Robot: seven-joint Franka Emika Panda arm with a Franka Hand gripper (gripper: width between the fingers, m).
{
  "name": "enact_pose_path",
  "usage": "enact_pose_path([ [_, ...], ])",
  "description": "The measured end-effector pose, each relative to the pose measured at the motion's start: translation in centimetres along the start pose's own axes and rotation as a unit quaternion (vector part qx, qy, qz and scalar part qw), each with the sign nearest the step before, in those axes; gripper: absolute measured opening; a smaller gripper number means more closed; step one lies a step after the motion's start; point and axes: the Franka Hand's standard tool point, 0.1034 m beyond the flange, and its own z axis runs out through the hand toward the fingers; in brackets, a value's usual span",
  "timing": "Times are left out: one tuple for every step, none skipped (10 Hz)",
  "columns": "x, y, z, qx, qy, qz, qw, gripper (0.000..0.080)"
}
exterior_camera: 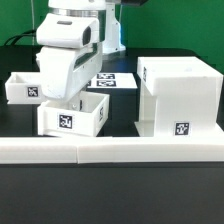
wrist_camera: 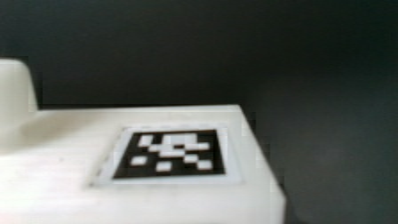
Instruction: Assemble drawer
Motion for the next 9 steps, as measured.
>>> enact_pose_path([
  [0.4,-0.2,0.2,0.002,0.000,0.002,1.000,0.0041],
  [1.1,-0.1,0.1,0.005,0.002,-0.005,1.000,0.0041],
  [1.8,0.0,0.0,0.009,0.002,-0.014,1.000,0.0041],
  [2.4,0.1,0.0,0.012,0.002,-0.022,1.000,0.0041],
  [2.6,0.1,0.1,0.016,0.002,-0.023,1.000,0.0041],
  [2.4,0.1,0.2,0.017,0.001,-0.021,1.000,0.0041],
  [2.3,0.1,0.2,0.017,0.001,-0.020,1.000,0.0041],
  [2.3,0.1,0.2,0.017,0.001,-0.020,1.000,0.0041],
  [2.3,0.1,0.2,0.017,0.001,-0.020,1.000,0.0041],
])
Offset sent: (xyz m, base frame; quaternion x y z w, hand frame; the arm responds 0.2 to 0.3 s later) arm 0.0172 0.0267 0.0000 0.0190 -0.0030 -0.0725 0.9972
